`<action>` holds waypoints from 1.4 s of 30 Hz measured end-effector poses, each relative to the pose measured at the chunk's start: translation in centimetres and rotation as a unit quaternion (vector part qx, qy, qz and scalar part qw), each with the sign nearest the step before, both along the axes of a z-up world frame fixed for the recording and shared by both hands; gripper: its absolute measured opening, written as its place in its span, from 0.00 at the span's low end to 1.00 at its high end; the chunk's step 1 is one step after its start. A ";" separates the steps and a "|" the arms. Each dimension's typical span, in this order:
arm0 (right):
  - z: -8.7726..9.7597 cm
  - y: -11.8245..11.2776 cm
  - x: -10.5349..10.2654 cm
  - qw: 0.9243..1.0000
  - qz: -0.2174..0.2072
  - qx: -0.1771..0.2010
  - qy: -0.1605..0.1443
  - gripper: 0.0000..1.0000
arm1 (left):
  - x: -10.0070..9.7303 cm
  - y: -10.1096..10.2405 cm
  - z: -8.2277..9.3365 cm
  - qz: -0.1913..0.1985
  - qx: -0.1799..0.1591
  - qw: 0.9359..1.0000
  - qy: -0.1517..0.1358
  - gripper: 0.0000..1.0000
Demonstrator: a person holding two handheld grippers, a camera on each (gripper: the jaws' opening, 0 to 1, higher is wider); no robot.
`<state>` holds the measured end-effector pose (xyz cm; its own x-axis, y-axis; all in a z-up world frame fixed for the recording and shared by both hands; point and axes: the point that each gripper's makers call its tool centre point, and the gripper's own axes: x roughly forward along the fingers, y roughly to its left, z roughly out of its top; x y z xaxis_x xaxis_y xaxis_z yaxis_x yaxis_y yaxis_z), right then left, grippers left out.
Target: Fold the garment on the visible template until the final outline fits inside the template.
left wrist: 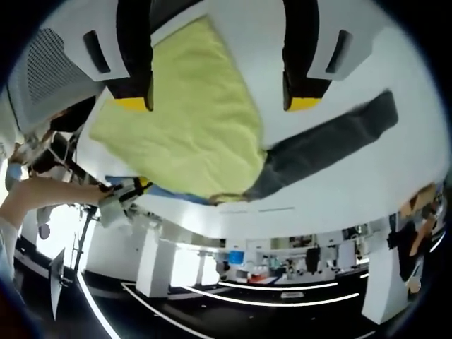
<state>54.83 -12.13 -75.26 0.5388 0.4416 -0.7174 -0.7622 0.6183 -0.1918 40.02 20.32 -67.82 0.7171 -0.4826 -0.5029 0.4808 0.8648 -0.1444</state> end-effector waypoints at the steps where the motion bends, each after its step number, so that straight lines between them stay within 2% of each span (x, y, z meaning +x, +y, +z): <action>1: -0.1 0.1 0.0 1.000 0.001 0.001 0.002 0.00 | -0.1 -0.1 0.0 -0.001 -0.001 1.000 -0.001 0.68; 11: 0.1 -0.1 0.3 0.999 -0.024 0.024 0.014 0.00 | -0.4 -0.5 0.3 -0.003 -0.009 1.000 -0.002 0.66; 23: 2.4 -0.8 0.7 0.998 -0.055 0.031 -0.010 0.00 | -0.1 -0.7 0.8 -0.007 -0.010 1.000 -0.010 0.65; 35: 2.7 -2.1 1.2 0.994 -0.101 0.031 -0.012 0.00 | 0.0 -0.5 0.8 -0.011 -0.007 1.000 -0.010 0.63; 38: 2.8 -2.3 1.4 0.992 -0.116 0.043 -0.009 0.00 | -0.1 -0.5 0.8 -0.010 -0.007 1.000 -0.010 0.63; 42: 2.5 -2.3 1.4 0.992 -0.121 0.039 -0.005 0.00 | -0.2 -0.5 0.9 -0.009 -0.008 1.000 -0.013 0.64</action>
